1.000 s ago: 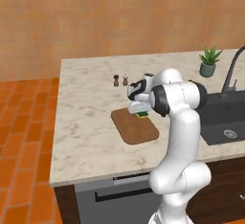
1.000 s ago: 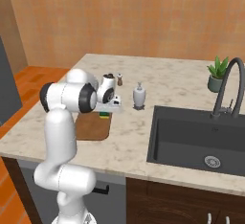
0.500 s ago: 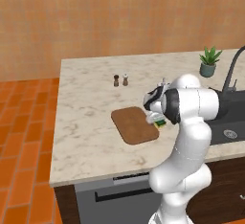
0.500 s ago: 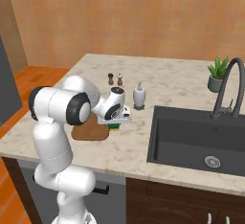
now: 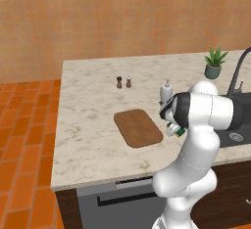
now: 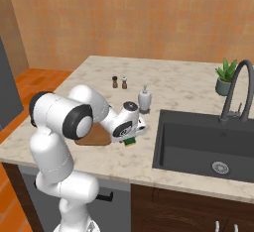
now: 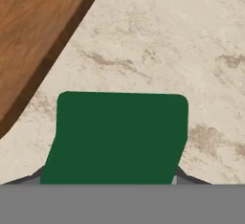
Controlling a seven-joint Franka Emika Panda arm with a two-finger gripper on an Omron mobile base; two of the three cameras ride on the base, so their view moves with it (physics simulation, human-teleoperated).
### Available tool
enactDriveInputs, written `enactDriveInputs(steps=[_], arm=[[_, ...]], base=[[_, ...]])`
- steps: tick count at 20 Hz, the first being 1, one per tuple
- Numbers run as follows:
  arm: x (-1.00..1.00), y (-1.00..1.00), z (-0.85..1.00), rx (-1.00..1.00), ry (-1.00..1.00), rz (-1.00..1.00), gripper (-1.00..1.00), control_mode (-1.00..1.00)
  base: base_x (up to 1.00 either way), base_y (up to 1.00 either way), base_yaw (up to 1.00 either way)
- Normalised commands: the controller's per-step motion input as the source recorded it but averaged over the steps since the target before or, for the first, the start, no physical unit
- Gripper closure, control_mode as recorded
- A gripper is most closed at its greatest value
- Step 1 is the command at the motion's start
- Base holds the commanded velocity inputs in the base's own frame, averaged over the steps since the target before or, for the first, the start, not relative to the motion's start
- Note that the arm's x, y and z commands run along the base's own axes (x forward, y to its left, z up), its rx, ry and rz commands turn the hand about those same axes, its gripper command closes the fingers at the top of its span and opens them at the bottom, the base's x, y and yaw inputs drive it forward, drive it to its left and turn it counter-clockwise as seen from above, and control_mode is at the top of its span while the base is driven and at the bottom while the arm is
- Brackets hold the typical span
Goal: Pick up the sponge from the counter and clean the cutting board by briefly scrubbing or pressing down on the cutting board. Once finished, release the sponge.
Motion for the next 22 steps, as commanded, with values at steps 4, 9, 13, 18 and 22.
enactDriveInputs(steps=[4, 9, 13, 18, 22], arm=[[0.06, -0.17, 0.23, 0.12, 0.01, 0.0, -1.0, -1.0], [-0.07, 0.0, 0.39, 0.17, 0.0, 0.01, -1.0, -1.0], [-0.42, 0.44, 0.9, 0.02, -0.04, 0.0, -1.0, -1.0], [-0.84, 0.57, 0.98, 0.0, -0.02, -0.05, -1.0, -1.0], [-0.95, 0.54, 0.81, 0.0, 0.0, -0.22, -1.0, -1.0]], base=[[0.0, 0.0, 0.0], [0.0, 0.0, 0.0], [0.0, 0.0, 0.0], [0.0, 0.0, 0.0], [0.0, 0.0, 0.0]])
